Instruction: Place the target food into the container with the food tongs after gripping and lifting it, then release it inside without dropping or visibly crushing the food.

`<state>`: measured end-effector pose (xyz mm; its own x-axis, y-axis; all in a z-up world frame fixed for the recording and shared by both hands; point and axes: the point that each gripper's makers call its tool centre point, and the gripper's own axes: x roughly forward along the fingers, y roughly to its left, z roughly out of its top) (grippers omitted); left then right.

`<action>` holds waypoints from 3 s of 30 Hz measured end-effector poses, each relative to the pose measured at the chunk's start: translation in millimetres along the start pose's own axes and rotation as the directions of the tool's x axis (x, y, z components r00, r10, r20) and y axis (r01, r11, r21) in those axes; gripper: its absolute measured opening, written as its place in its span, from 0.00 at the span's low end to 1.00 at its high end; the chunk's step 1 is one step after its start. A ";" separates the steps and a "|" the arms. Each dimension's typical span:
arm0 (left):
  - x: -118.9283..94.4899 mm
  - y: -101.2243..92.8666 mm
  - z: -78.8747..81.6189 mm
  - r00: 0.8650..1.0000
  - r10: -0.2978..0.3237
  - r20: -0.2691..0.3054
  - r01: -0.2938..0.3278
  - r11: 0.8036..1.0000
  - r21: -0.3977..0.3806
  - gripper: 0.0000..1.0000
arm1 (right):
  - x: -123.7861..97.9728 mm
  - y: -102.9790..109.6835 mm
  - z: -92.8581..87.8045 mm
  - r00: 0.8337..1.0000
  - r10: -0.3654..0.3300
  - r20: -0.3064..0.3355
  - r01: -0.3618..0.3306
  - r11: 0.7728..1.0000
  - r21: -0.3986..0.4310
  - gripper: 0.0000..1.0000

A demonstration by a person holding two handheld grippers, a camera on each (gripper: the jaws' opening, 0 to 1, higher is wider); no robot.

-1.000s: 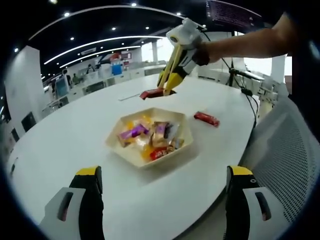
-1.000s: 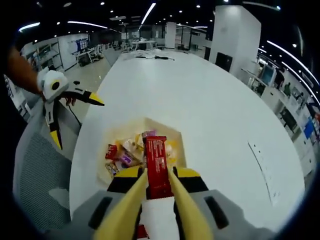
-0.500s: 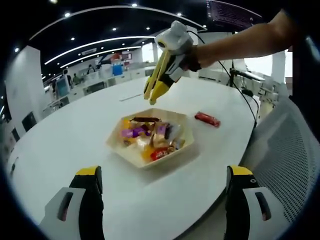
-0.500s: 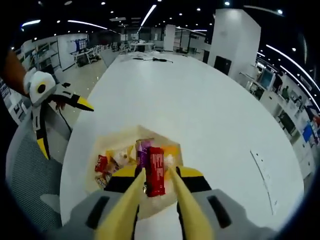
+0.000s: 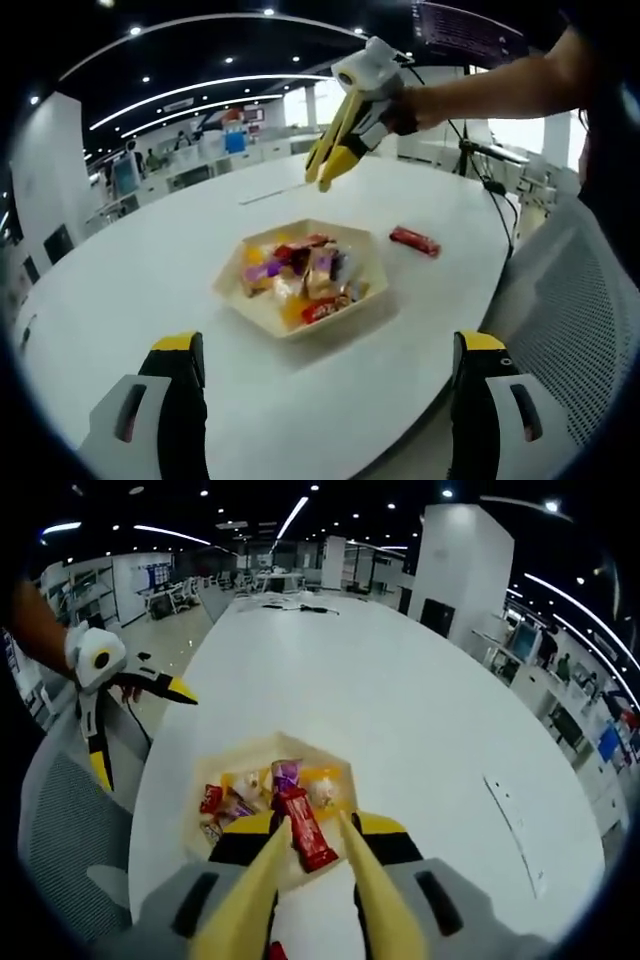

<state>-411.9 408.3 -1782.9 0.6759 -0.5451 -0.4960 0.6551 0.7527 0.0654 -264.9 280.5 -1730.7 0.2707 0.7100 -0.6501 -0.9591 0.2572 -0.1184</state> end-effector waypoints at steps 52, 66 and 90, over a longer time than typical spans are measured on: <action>-1.6 -2.1 4.5 1.000 -0.014 0.022 0.014 1.000 -0.004 0.99 | -85.3 42.1 -96.8 0.987 -0.156 -0.037 0.160 0.966 0.203 0.29; -1.3 -2.3 4.5 1.000 -0.012 0.021 0.012 1.000 -0.003 0.99 | -83.3 52.4 -120.2 0.988 -0.137 -0.065 0.148 0.967 0.206 0.29; -1.4 -2.7 5.1 1.000 -0.010 0.025 0.011 1.000 -0.008 0.99 | -38.6 64.1 -151.9 0.941 -0.263 -0.211 0.323 0.885 0.336 0.29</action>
<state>-412.9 405.2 -1778.0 0.6772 -0.5621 -0.4748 0.6596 0.7497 0.0533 -349.4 170.0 -1827.2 0.4899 0.4620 -0.7393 -0.7332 0.6771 -0.0627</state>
